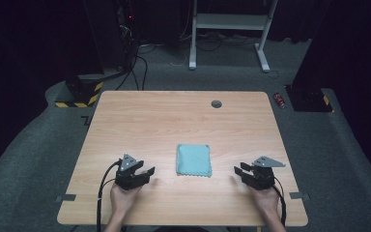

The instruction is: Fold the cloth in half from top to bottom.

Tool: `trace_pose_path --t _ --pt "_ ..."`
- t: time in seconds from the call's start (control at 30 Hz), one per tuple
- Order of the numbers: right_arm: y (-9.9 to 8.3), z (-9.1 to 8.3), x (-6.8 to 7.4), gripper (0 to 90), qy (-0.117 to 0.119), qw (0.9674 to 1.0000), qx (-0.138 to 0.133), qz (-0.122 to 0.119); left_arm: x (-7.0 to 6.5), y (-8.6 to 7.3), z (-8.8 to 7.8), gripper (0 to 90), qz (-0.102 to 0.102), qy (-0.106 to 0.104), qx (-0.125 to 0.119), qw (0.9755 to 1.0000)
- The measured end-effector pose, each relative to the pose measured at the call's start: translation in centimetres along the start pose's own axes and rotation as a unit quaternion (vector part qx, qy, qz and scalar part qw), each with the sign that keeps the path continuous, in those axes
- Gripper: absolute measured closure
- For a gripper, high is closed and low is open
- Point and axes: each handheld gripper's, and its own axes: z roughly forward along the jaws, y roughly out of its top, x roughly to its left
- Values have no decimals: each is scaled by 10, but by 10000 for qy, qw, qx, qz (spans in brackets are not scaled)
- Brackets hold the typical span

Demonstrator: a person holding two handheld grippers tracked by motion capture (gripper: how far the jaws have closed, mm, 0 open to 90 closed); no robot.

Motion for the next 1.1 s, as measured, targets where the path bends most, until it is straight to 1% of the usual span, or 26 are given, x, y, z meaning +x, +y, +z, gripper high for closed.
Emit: trace_pose_path --t 0.17,0.2,0.23,0.3,0.33,0.4,0.63,0.7,0.8,0.83,0.9,0.93,1.1 --pt "-6 1 1 617 -121 9998 121 -44 0 -4 1 418 16 89 72 9999" --pt "-7 1 1 616 -151 9998 137 -84 0 -5 2 417 9 101 88 9999" --pt "-8 1 2 615 -184 9996 165 -99 0 -6 2 415 31 123 114 9999" --pt "-8 1 3 614 -233 9993 186 -205 -2 -7 3 413 77 190 162 9997" --pt "-9 0 4 614 -232 9993 214 -181 -3 -7 3 411 156 254 191 9994" --pt "-9 0 5 612 -276 9991 245 -230 -5 -8 4 411 235 328 206 9990" --pt "-9 1 6 595 -347 9981 363 -361 -9 -10 8 407 366 439 363 9977" --pt "-10 1 7 583 -368 9978 408 -372 -10 -10 8 402 410 484 350 9974" --pt "-10 1 9 550 -435 9966 434 -553 -9 -10 9 386 394 507 361 9973" --pt "-10 1 10 527 -439 9966 436 -547 -9 -10 9 373 333 489 380 9975" --pt "-10 2 9 456 -413 9969 465 -487 -8 -10 9 353 315 489 386 9976" --pt "-10 2 8 438 -429 9969 480 -451 -8 -10 9 349 315 494 385 9975" --pt "-11 2 9 421 -467 9968 482 -429 -8 -10 9 334 314 472 398 9976"
